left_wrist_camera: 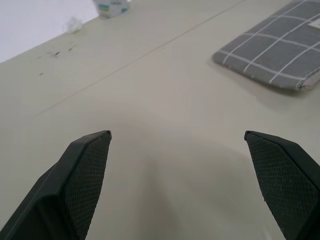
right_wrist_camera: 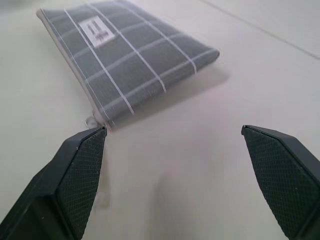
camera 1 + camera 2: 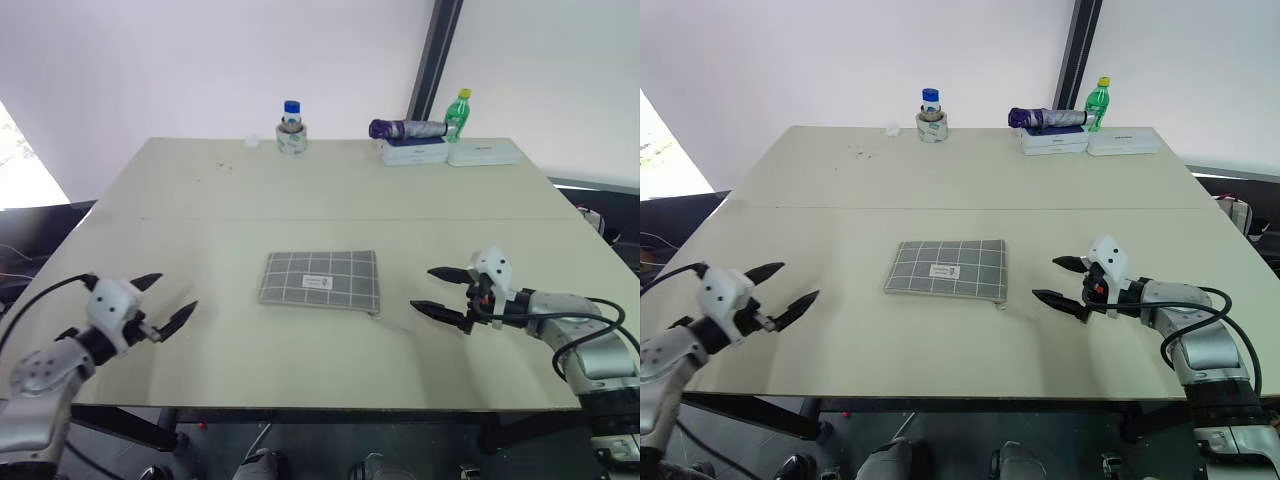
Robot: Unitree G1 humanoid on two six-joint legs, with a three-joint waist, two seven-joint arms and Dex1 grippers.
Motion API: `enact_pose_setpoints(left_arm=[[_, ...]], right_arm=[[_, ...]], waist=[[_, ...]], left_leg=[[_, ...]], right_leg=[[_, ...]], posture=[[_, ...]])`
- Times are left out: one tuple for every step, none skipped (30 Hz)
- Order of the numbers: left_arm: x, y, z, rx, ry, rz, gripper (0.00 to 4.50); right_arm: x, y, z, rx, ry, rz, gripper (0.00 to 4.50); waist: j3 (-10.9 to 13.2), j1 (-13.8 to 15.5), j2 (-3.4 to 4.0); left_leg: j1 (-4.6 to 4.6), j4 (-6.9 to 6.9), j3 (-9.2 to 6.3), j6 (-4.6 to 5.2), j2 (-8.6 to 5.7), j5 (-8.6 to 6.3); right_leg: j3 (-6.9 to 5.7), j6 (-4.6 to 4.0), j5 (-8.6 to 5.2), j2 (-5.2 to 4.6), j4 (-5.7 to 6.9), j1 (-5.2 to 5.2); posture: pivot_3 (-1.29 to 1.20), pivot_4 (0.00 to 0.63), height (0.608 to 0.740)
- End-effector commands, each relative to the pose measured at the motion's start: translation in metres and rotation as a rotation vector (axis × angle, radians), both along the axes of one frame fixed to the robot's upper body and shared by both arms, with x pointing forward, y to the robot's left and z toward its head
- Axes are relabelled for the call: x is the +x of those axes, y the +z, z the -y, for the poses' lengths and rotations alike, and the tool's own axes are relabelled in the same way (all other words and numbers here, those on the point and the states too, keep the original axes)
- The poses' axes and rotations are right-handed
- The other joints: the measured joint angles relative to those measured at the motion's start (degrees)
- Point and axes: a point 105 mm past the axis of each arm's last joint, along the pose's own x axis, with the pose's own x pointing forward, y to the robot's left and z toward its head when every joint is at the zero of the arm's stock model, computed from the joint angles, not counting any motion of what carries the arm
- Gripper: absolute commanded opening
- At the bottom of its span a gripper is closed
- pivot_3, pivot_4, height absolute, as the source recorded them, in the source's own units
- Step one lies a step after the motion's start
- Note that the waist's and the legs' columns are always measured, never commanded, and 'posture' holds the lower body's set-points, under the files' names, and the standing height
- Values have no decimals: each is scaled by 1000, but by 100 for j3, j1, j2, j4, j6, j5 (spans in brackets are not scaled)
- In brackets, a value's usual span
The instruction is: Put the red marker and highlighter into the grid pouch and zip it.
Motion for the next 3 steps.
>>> enact_pose_setpoints(left_arm=[[-8, 15, -8, 23, 12, 41, 4500], [-11, 15, -10, 29, 13, 43, 4500], [-14, 15, -12, 30, 12, 45, 4500]], right_arm=[[6, 16, -2, -18, 31, 74, 4490], [8, 16, -2, -25, 31, 76, 4490], [9, 16, -2, -29, 36, 74, 4490]], waist=[[0, -13, 0], [0, -19, 0], [0, -19, 0]], left_leg=[[0, 0, 1, 0, 0, 0], [0, -1, 2, 0, 0, -1], [0, -2, 2, 0, 0, -1]], right_leg=[[0, 0, 0, -2, 0, -1], [0, -1, 0, -4, 0, -1], [0, -1, 0, -4, 0, -3]], posture=[[0, 150, 738], [0, 150, 738], [0, 150, 738]])
